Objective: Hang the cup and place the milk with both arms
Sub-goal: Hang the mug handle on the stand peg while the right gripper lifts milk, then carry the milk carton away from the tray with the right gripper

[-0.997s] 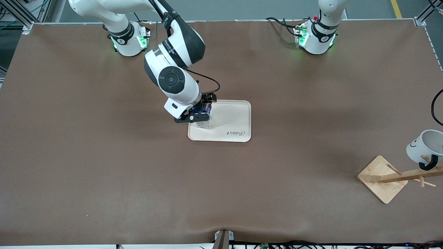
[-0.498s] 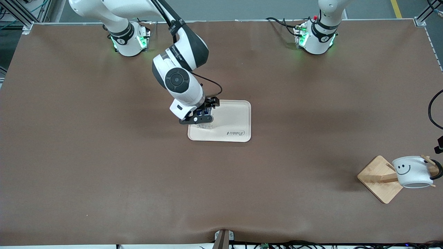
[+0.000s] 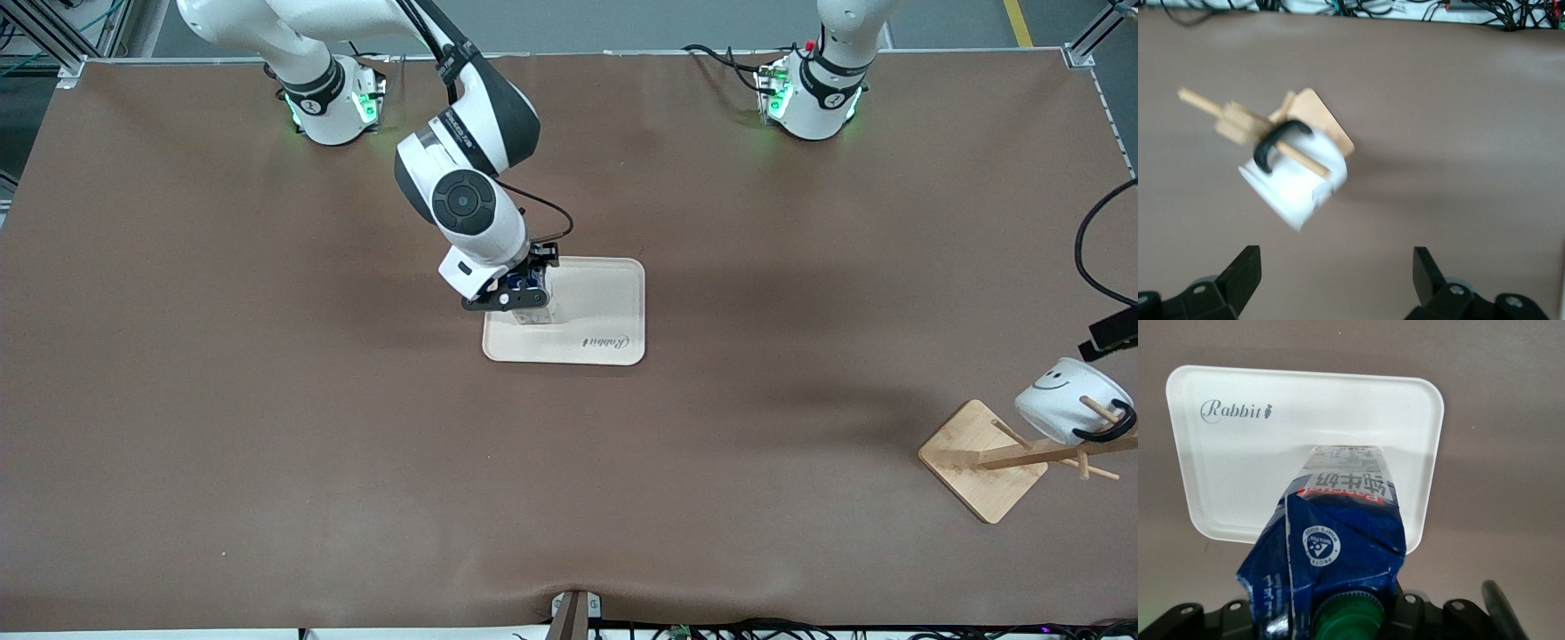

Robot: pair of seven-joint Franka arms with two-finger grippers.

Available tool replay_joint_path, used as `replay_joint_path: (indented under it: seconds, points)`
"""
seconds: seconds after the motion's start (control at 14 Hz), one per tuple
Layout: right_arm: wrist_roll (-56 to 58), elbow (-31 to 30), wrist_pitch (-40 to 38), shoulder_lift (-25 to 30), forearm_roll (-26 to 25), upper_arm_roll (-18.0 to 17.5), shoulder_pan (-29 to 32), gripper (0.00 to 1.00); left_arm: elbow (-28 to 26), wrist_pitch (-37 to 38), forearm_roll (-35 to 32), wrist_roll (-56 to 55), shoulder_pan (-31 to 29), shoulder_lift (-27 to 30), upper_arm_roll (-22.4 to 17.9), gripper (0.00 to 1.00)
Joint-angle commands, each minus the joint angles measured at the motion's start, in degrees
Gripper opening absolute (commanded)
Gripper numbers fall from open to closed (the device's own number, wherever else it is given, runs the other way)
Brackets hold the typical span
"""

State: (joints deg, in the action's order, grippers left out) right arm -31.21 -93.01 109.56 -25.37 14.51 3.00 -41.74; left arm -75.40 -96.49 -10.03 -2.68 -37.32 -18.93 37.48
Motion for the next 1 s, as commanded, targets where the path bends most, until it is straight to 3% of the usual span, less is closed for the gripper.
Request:
replay_joint_path:
  seconds: [0.0,0.28,0.43,0.71,0.93]
  points:
    - [-0.6,5.9,-7.8,0.3,-0.7,-0.1,2.9,0.00,-1.1,4.1,0.0,-7.1,-0.4,3.4,2.8,1.00]
    - [3.0,5.6,-12.8,2.3,-1.1,-0.1,7.3,0.00,-1.1,7.7,0.0,-9.1,-0.3,6.1,7.4,1.00]
    - [5.0,4.2,-13.8,4.5,-1.2,-0.1,11.0,0.00,-1.0,7.8,0.1,-9.2,4.4,7.6,6.6,1.00]
    - [5.2,0.4,-14.0,7.2,-1.4,0.0,16.2,0.00,-1.2,8.5,1.0,-8.0,19.2,11.3,-7.2,1.00]
    - [6.6,-4.4,-13.1,9.5,-7.6,0.0,16.8,0.00,-2.5,10.8,1.2,-7.9,26.8,13.6,-13.5,1.00]
